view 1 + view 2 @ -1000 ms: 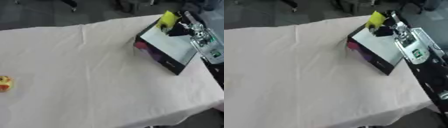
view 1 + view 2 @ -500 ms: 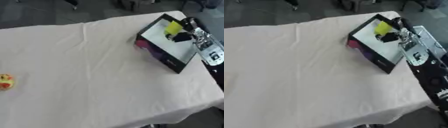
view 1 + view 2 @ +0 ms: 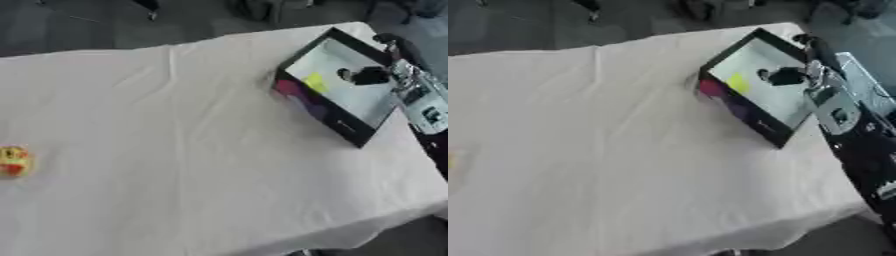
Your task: Pick up the objects with one hand, pass them to the other hand, and then place them into the box on the other side of the table.
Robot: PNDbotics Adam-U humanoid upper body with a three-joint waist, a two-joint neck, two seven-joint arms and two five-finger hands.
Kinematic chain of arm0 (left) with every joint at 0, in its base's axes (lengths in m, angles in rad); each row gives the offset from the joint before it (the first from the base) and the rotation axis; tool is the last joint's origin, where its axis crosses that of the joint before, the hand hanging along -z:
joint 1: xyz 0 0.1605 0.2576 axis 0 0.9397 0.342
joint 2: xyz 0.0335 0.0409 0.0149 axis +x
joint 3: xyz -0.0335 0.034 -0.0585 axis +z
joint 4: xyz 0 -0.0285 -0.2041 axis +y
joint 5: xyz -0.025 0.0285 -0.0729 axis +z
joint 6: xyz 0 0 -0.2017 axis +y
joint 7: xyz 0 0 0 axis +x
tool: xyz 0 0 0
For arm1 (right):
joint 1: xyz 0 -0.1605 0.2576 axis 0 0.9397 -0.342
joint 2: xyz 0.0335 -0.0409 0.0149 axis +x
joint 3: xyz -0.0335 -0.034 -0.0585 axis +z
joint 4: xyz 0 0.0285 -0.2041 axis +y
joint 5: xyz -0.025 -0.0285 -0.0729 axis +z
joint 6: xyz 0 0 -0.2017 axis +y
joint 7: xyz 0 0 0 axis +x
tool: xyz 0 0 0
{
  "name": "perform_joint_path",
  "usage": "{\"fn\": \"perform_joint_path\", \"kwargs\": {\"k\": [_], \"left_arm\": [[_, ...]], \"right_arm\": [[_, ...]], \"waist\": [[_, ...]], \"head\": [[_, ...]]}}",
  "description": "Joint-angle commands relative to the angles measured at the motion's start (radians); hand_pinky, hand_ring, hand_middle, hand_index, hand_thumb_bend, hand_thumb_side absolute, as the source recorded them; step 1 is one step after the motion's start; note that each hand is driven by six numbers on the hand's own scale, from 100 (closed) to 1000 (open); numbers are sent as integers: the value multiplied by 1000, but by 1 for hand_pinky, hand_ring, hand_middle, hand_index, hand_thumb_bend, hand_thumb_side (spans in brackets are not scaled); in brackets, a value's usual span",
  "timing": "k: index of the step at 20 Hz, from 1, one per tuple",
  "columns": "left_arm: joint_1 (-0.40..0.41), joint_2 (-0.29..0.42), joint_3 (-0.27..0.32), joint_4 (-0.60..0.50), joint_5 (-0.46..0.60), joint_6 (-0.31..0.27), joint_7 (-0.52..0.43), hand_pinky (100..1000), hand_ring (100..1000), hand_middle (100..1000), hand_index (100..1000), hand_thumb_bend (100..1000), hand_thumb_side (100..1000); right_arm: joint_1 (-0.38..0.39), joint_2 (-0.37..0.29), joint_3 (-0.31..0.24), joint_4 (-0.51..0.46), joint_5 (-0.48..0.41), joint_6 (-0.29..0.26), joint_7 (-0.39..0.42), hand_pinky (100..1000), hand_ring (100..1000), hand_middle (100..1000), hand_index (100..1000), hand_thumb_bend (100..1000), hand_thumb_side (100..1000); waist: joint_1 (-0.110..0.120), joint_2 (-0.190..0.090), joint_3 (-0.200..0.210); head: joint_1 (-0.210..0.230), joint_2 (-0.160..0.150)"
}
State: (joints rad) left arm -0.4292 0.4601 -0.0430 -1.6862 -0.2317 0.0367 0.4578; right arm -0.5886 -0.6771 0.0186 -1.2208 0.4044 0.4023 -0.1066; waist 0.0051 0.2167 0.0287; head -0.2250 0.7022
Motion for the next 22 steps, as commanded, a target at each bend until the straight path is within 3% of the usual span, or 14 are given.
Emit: {"fn": "perform_joint_path", "kwargs": {"k": [1,5,6,11,12,13,18,22], "left_arm": [[-8,34,14,-14,0,-1,5,795,637,668,770,386,359],[-11,39,20,-14,-3,2,6,801,639,669,772,384,361],[-13,42,22,-13,-5,4,5,801,639,669,772,384,361],[-22,63,40,-9,-14,23,4,801,642,672,777,388,363],[-24,68,44,-6,-15,29,2,801,643,672,778,388,365],[-27,73,48,-2,-16,36,0,801,644,673,780,389,365],[-51,112,59,27,-28,69,-16,801,648,677,785,396,363],[-78,156,58,60,-44,100,-65,802,658,680,789,405,362]], "right_arm": [[-9,-40,-20,-25,-22,1,-28,932,940,912,908,532,247],[-10,-31,-30,-95,-175,-16,-110,945,936,907,895,295,367],[-10,-30,-28,-118,-221,-28,-127,946,936,907,897,273,374],[-12,-32,-6,-228,-404,-123,-145,945,916,888,883,340,275],[-13,-33,-2,-244,-421,-137,-142,945,906,876,874,418,294],[-15,-32,1,-261,-434,-151,-141,945,899,870,869,340,247],[-31,-18,14,-320,-498,-206,-151,950,893,864,863,327,240],[-44,-11,26,-347,-513,-206,-150,949,887,858,853,313,233]], "waist": [[-1,-15,1],[0,-16,0],[1,-17,0],[2,-19,3],[2,-20,3],[3,-20,4],[4,-23,9],[4,-23,12]], "head": [[12,4],[40,9],[50,11],[109,22],[120,23],[132,24],[187,26],[221,25]]}}
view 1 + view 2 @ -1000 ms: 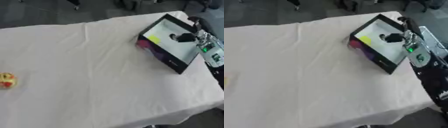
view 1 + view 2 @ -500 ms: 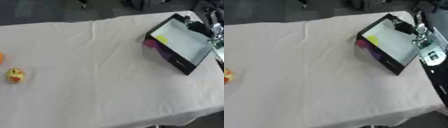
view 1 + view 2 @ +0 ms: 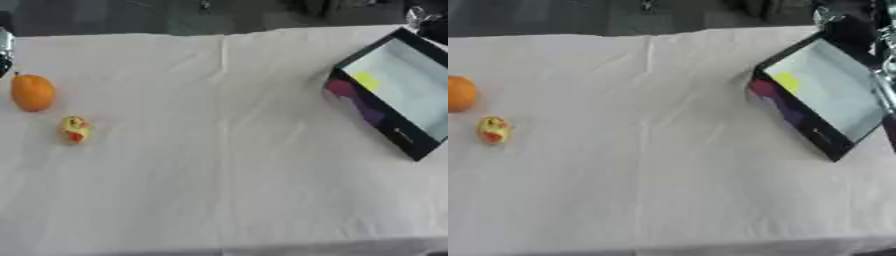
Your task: Pick up the objects with one hand, pass them to the other hand, and then place them into the box on the other side of the table.
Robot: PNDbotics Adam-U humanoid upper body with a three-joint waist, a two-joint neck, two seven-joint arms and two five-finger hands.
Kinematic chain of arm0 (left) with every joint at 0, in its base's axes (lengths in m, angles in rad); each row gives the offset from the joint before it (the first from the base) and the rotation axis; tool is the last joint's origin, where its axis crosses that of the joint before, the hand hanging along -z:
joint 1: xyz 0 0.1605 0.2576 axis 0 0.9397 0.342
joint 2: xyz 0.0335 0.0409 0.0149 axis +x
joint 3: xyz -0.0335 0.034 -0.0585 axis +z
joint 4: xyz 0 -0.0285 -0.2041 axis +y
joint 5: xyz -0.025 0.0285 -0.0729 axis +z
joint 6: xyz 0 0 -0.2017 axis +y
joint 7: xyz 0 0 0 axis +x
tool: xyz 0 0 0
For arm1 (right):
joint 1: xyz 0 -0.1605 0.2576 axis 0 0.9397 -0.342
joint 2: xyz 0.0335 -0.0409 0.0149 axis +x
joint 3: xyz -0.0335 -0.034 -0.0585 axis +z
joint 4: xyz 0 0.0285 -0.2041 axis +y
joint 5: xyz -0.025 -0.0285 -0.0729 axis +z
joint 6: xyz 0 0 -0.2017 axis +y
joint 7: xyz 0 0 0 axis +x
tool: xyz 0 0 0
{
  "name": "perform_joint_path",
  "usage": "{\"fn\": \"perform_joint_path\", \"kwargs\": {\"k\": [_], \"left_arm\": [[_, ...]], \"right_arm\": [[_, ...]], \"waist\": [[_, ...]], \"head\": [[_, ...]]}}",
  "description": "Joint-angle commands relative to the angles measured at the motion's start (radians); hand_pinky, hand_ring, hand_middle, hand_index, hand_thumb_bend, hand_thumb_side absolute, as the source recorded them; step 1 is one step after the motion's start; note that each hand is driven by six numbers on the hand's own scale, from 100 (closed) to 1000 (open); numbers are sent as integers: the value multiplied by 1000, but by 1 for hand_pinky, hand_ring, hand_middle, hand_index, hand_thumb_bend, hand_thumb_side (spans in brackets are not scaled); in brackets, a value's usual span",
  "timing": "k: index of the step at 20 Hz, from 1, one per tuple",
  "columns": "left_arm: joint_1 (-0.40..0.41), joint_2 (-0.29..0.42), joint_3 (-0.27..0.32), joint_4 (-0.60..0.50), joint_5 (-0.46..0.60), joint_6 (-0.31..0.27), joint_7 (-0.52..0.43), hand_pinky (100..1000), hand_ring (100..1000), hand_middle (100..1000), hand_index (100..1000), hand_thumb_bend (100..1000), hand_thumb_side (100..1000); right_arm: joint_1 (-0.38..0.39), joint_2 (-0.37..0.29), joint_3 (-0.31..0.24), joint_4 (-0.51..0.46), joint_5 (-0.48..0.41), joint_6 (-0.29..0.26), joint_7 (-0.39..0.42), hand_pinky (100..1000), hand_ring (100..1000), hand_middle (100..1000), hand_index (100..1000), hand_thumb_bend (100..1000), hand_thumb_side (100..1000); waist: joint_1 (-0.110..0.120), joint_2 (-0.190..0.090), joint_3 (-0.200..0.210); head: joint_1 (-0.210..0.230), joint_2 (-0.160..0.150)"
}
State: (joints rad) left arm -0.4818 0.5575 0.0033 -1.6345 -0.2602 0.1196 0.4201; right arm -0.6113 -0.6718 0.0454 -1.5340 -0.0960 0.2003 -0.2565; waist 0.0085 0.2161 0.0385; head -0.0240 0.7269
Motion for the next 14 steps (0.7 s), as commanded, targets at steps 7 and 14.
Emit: {"fn": "perform_joint_path", "kwargs": {"k": [7,14], "left_arm": [[-121,158,-8,152,-20,100,-219,809,680,687,797,437,363],[-270,222,-56,411,-31,127,-514,833,740,730,820,510,400]], "right_arm": [[-29,-16,6,-76,-13,9,4,953,883,855,850,314,232],[-29,-15,11,-90,-12,20,6,955,878,850,847,320,230]], "waist": [[-1,-21,1],[-3,-17,-4]], "head": [[74,-9],[97,-10]]}}
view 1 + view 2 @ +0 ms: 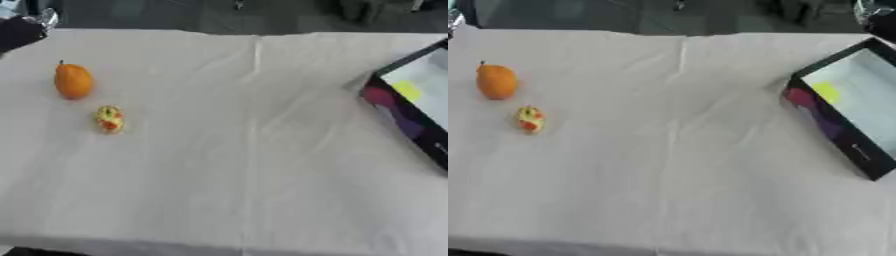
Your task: Pick up the objects with one hand, pass them to the other hand, and then place them into the box on the other side of the table.
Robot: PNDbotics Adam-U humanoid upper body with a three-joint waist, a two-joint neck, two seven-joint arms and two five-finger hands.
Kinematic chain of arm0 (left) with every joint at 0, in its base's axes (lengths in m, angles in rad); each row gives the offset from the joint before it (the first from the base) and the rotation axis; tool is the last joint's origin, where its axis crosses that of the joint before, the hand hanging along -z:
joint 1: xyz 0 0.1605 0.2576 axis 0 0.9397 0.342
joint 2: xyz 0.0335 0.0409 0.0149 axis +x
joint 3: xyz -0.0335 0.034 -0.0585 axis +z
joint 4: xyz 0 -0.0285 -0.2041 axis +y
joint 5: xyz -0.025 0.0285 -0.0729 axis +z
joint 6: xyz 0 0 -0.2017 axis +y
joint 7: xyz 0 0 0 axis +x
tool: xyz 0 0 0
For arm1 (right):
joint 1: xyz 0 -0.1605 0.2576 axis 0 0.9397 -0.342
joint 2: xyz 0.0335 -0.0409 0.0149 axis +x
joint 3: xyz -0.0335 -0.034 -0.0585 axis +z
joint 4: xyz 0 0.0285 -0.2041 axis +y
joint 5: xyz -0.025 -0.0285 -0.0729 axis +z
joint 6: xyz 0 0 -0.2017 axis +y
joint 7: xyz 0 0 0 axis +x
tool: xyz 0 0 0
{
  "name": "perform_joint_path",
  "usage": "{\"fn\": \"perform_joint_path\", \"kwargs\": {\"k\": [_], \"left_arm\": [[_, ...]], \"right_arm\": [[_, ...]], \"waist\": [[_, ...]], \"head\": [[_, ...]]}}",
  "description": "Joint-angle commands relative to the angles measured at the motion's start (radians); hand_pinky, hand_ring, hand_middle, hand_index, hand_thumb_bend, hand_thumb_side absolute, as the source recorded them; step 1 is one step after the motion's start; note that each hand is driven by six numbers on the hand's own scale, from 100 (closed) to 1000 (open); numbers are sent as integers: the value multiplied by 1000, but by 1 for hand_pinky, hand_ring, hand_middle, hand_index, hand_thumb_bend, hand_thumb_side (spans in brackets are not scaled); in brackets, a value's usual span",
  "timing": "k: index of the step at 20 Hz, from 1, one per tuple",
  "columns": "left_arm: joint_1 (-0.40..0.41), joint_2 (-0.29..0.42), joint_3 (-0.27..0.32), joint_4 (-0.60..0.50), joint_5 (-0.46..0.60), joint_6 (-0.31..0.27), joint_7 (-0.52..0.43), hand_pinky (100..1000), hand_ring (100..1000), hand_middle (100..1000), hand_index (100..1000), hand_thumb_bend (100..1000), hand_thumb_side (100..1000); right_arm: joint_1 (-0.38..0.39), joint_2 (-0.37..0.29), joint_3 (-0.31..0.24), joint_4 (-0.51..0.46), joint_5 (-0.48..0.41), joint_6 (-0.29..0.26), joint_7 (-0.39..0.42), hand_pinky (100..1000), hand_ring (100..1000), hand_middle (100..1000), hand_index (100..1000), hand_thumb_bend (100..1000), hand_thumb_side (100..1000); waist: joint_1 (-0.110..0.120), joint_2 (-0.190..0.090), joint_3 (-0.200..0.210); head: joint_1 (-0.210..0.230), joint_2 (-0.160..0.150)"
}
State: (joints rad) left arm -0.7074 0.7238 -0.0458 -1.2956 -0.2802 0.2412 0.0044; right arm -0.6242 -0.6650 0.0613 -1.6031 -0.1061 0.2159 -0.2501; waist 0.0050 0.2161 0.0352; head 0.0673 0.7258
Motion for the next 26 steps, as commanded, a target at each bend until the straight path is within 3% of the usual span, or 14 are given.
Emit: {"fn": "perform_joint_path", "kwargs": {"k": [1,6,14,19,26], "left_arm": [[-65,59,-12,108,-28,9,-141,834,748,735,823,518,395],[-139,75,-27,231,-164,4,-292,833,773,753,833,558,369],[-197,67,-23,383,-293,-20,-395,833,794,768,845,613,379],[-200,54,-13,431,-333,-19,-421,833,799,773,850,626,387],[-213,28,-1,504,-389,-4,-373,834,805,777,857,651,389]], "right_arm": [[-16,-22,-4,-22,-1,5,-1,955,877,849,846,321,230],[-17,-24,-3,-21,-1,11,-6,955,873,844,842,322,230],[-16,-19,2,-10,8,18,-11,956,868,840,840,323,233],[-13,-16,5,-5,13,21,-11,957,866,838,837,324,233],[-11,-12,6,-5,13,23,-15,957,862,834,833,324,233]], "waist": [[0,-16,-2],[2,-14,-5],[2,-13,-7],[0,-9,-8],[-6,-4,-11]], "head": [[7,-10],[12,-23],[14,-39],[13,-39],[16,-39]]}}
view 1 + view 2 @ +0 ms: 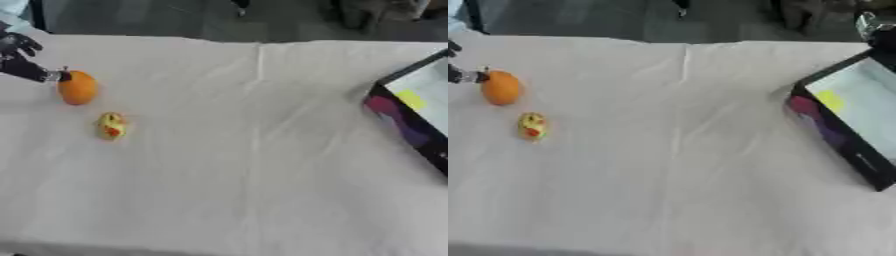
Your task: Pick up the objects with one hand, pass them to the other hand, and then place them into the box on the other side of the table.
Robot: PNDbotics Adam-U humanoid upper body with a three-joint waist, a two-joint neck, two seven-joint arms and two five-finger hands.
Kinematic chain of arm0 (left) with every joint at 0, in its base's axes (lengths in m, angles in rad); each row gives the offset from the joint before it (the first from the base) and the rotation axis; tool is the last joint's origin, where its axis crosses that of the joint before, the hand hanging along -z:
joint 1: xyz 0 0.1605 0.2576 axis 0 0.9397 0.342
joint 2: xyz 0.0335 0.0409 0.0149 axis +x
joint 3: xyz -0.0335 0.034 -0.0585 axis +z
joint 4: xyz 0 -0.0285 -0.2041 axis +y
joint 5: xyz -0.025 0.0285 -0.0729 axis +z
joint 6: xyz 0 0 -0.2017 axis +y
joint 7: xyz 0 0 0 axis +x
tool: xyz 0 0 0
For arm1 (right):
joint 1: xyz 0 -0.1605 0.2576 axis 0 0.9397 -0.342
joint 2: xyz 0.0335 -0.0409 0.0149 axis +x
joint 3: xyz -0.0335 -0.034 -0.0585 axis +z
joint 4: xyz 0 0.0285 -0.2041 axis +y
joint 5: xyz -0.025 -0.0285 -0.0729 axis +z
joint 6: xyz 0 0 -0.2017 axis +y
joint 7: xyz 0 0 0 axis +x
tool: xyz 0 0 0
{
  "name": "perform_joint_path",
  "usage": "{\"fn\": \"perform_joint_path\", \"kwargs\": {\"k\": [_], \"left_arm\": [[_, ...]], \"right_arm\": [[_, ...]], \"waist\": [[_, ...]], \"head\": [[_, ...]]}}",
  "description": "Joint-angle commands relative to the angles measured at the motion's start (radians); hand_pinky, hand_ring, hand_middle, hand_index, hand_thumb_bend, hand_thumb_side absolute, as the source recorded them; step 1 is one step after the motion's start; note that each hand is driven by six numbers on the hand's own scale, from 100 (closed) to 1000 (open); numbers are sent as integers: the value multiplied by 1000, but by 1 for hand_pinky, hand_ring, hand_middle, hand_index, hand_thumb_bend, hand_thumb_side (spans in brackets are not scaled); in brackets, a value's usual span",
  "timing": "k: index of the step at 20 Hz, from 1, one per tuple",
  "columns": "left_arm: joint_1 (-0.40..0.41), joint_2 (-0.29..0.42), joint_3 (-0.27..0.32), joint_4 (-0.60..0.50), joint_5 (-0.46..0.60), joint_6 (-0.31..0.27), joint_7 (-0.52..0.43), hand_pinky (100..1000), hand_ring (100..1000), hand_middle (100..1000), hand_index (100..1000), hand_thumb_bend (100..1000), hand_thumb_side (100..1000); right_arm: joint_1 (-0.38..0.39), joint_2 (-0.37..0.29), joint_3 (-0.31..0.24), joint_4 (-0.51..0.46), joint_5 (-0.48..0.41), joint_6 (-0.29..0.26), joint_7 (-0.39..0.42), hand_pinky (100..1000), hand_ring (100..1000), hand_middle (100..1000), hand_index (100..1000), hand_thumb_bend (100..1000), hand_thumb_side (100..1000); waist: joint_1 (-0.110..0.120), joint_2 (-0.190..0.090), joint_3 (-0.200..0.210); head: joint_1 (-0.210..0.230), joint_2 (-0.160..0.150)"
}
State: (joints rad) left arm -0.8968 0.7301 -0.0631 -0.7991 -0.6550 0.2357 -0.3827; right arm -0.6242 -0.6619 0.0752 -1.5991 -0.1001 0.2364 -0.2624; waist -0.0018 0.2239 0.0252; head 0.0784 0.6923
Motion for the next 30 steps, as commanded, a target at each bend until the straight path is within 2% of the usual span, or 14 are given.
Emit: {"fn": "perform_joint_path", "kwargs": {"k": [1,12,17,20,22,24,30], "left_arm": [[-25,16,20,22,-23,10,22,835,807,778,857,649,397],[-52,-20,57,106,-24,70,142,843,803,775,861,651,433],[-74,-39,73,137,-41,122,221,844,799,771,857,643,440],[-80,-56,81,142,-11,118,258,848,794,766,849,629,451],[-82,-66,75,142,14,98,272,845,791,760,819,611,428],[-84,-71,64,147,27,83,269,840,791,755,789,568,394],[-92,-75,57,152,16,70,232,823,771,728,726,317,188]], "right_arm": [[-10,-14,-7,-9,7,3,-3,957,861,833,832,324,233],[-11,-5,-7,-13,6,7,-10,958,856,827,835,326,231],[-15,1,-4,-12,9,10,-7,958,854,824,836,327,233],[-18,5,-3,-11,7,10,-6,957,852,822,835,332,233],[-19,8,-1,-9,8,12,-6,957,852,822,834,335,233],[-18,10,-1,-8,10,13,-7,957,852,822,834,335,234],[-18,13,-1,-2,9,11,-5,959,851,821,834,331,235]], "waist": [[-1,-10,-3],[-25,28,-9],[-33,42,-14],[-34,49,-17],[-35,53,-19],[-36,54,-21],[-33,53,-21]], "head": [[5,-4],[21,-16],[31,-22],[36,-26],[36,-26],[35,-25],[38,-27]]}}
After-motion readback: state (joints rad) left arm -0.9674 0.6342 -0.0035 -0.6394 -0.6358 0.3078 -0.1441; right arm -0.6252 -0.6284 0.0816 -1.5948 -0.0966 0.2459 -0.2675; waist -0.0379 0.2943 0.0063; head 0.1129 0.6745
